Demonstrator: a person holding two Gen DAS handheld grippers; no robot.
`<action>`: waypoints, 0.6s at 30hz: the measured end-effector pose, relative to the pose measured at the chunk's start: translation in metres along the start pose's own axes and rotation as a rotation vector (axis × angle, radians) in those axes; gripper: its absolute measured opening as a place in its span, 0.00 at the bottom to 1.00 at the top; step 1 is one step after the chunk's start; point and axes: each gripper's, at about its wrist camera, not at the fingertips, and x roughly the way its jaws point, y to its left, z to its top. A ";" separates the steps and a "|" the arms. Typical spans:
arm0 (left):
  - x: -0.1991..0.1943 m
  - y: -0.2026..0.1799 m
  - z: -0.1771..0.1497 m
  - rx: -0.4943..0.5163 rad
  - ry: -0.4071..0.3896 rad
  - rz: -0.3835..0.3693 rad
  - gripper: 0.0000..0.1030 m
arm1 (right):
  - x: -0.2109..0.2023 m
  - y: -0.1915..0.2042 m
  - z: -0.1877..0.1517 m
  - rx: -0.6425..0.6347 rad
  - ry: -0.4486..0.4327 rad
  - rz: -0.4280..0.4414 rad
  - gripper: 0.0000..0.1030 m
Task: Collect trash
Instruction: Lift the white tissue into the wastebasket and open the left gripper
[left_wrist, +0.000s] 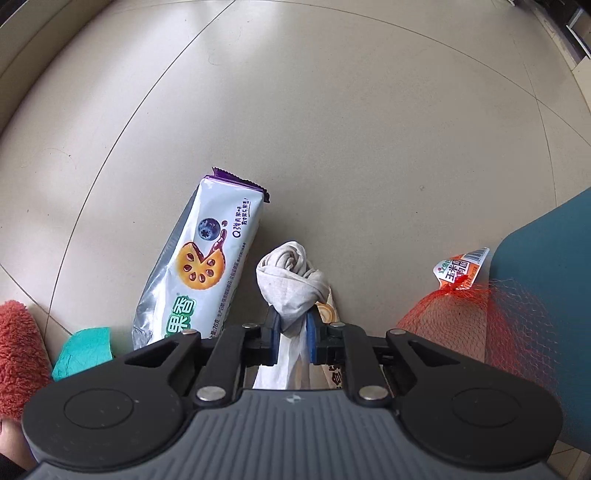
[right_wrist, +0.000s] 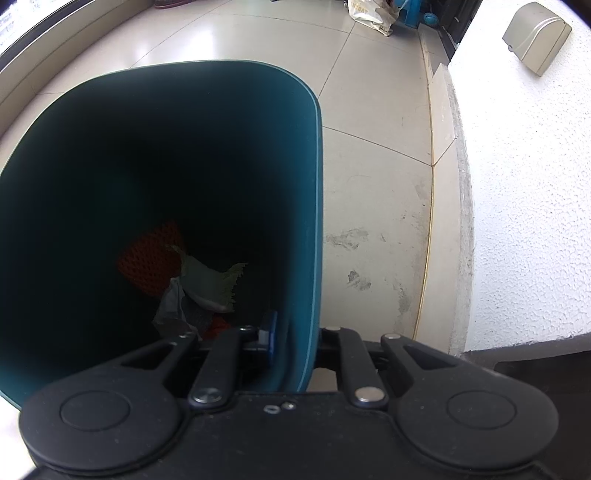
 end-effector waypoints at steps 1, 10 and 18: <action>-0.013 -0.002 -0.001 0.008 -0.008 -0.003 0.13 | 0.000 -0.001 0.000 0.003 -0.001 0.002 0.12; -0.122 -0.028 -0.006 0.072 -0.113 -0.017 0.13 | -0.014 -0.015 -0.001 0.034 -0.033 0.015 0.06; -0.215 -0.055 -0.011 0.131 -0.221 -0.086 0.13 | -0.023 -0.020 -0.003 0.056 -0.053 0.029 0.04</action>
